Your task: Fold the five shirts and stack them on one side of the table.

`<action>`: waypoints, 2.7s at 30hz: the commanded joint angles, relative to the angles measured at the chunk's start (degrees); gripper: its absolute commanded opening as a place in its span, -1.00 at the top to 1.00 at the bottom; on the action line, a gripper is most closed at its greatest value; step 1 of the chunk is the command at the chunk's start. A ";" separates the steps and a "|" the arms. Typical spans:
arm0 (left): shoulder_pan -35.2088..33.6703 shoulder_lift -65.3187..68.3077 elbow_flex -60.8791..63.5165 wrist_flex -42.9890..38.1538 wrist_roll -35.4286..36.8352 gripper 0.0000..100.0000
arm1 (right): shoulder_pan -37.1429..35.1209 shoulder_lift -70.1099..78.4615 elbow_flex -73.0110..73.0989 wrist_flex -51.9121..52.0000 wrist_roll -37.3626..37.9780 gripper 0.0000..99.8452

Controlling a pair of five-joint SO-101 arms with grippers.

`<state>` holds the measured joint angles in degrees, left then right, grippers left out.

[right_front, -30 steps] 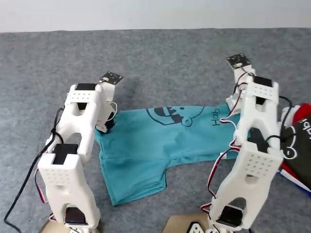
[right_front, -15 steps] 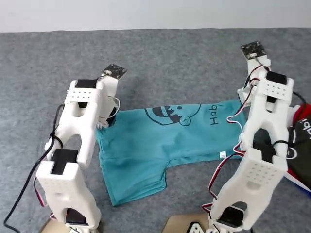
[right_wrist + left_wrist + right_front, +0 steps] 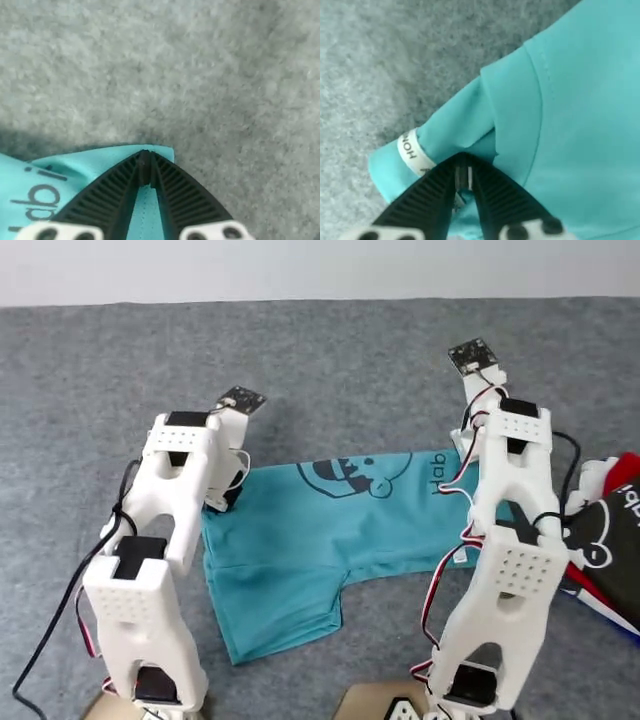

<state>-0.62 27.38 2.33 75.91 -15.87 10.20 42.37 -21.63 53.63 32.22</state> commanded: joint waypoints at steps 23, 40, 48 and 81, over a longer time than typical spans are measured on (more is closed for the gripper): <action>4.92 -13.80 -1.19 5.10 -2.02 0.98 | 4.00 -0.31 -26.90 28.00 -0.53 0.98; 5.54 -20.57 -1.10 18.37 -2.46 0.99 | 0.75 -2.33 -34.55 49.36 -5.54 0.98; -0.88 -30.86 -1.10 19.96 -2.29 0.99 | -1.36 -15.52 -17.14 49.19 -4.75 0.98; -43.96 -18.55 -1.45 10.46 -2.11 0.99 | -51.65 -68.62 61.36 24.57 12.66 0.58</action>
<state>-44.31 9.10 2.33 87.60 -17.80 -38.68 -23.74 39.74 80.00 46.37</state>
